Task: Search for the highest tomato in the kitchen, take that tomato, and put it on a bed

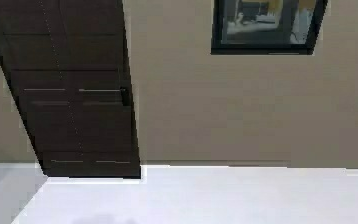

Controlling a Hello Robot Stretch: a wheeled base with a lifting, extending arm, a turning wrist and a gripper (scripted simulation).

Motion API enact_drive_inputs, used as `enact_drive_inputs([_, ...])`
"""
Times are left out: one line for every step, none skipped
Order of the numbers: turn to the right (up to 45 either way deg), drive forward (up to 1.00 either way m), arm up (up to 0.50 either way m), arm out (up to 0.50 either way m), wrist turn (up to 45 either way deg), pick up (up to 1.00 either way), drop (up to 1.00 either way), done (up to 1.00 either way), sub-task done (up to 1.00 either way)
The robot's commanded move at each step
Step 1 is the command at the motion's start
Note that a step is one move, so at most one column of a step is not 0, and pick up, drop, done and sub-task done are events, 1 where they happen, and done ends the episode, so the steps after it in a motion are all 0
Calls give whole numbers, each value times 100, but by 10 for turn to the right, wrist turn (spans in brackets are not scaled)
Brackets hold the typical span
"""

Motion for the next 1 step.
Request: enact_drive_inputs([-420,0,0,0,0,0,0,0,0])
